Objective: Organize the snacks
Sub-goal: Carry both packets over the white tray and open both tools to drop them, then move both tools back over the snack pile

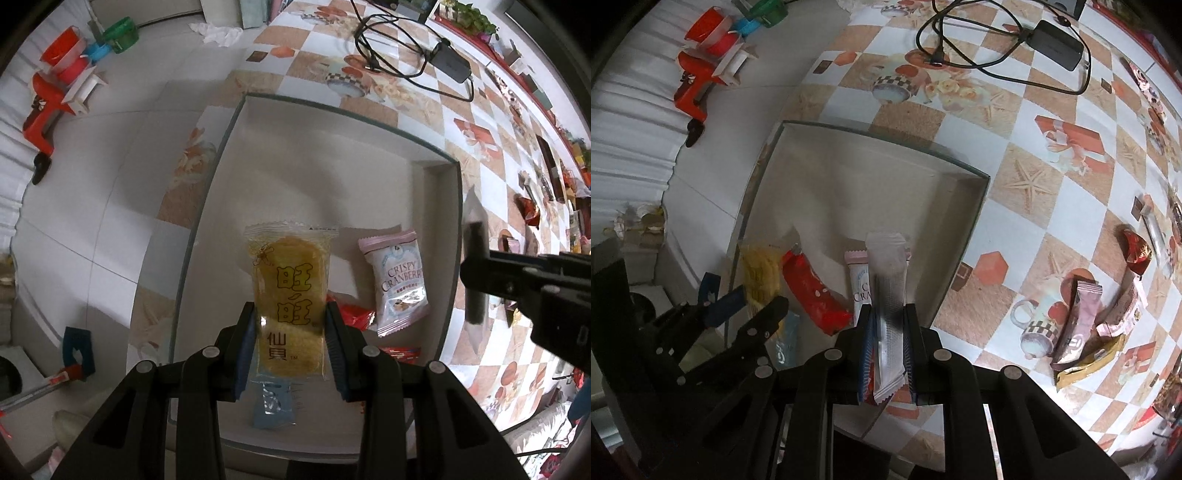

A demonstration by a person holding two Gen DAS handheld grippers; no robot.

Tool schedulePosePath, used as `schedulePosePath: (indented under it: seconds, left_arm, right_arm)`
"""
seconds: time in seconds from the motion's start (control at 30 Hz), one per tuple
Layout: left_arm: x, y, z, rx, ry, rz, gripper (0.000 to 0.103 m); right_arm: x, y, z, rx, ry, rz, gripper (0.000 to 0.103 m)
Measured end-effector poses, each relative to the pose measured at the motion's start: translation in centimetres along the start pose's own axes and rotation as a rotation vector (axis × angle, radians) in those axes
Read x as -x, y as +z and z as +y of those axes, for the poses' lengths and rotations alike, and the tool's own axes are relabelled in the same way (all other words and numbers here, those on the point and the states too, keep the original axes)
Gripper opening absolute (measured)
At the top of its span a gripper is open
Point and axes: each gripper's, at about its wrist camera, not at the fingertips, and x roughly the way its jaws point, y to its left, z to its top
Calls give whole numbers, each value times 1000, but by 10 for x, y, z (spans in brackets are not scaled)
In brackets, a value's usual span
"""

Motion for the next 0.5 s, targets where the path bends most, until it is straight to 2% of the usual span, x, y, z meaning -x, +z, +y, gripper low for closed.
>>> schedulePosePath:
  seconds: [0.37,0.43,0.5]
  left_arm:
    - [-7,-3,-3,-4,7,21,40]
    - [-8,-4,-3,-4,12,24,47]
    - [-7,-5,-3,-4,27,18,64]
  right_arm:
    - [-13,2,12,29,10,26,17]
    - [-14,1,13,35,9,35,17]
    - [-16,0,13,37,9,43,17]
